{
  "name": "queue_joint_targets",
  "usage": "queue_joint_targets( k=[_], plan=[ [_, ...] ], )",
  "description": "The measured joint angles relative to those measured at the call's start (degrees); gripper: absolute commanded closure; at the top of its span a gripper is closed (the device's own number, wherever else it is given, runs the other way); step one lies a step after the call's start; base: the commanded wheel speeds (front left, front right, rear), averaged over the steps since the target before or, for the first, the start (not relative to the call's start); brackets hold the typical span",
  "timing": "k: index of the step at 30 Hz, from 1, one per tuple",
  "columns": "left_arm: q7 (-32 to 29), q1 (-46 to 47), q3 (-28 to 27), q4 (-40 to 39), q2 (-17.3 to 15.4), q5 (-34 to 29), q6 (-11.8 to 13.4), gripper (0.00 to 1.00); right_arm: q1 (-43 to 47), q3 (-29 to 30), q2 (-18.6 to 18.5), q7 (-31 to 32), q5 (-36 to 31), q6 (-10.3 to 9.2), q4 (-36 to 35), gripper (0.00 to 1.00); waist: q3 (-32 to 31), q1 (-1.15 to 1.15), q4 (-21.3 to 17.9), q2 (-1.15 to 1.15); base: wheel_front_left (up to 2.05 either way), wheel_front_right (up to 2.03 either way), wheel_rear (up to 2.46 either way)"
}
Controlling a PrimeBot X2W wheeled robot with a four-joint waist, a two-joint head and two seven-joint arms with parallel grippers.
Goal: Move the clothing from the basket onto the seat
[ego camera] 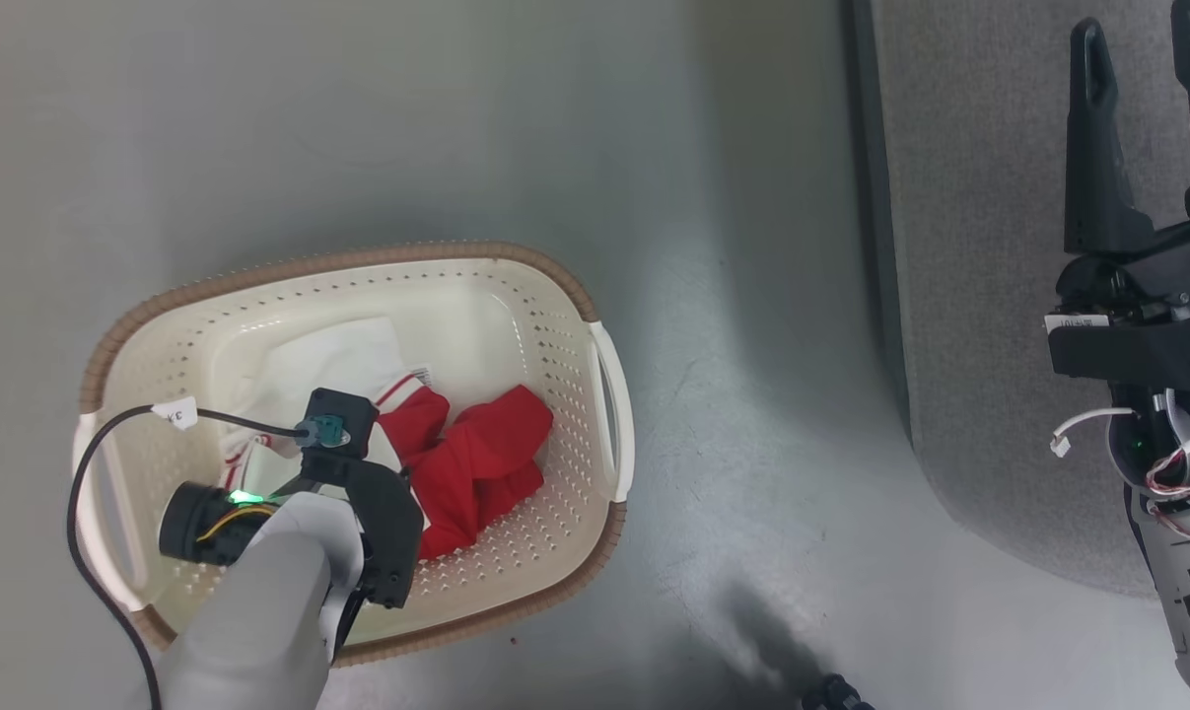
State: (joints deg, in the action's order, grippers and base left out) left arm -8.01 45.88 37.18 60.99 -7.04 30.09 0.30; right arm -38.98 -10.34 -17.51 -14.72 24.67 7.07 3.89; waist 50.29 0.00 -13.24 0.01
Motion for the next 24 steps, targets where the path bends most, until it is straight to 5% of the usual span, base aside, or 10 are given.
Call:
queue_joint_targets(
  k=[8, 22, 23, 24],
  plan=[
    [-2.64, 0.87, 0.14, 4.44, -0.07, -0.02, 2.26, 0.0, -1.27, -1.11, 0.54, 0.0, 0.02, 0.01, 0.56, 0.0, 2.06, 0.0, -1.51, 0.0, 0.0, 0.0, 0.0],
    [-7.3, 2.99, 3.43, 9.0, 0.36, -2.86, 2.22, 0.0, -1.51, -1.79, 0.56, 0.0, 0.1, 0.01, 1.68, 0.0, 4.13, 0.0, -3.14, -0.01, 0.0, 0.0, 0.0],
    [-7.54, 3.27, 3.56, 9.06, 0.36, -3.05, 2.21, 0.02, -1.51, -1.85, 0.57, 0.0, 0.1, 0.01, 1.7, 0.0, 4.17, 0.0, -3.19, -0.01, 0.0, 0.0, 0.0],
    [-7.53, 3.47, 3.47, 9.03, 0.36, -3.03, 2.21, 0.25, -1.52, -1.86, 0.58, 0.0, 0.1, 0.01, 1.79, 0.0, 4.22, 0.0, -3.22, -0.01, 0.0, 0.0, 0.0]
  ],
)
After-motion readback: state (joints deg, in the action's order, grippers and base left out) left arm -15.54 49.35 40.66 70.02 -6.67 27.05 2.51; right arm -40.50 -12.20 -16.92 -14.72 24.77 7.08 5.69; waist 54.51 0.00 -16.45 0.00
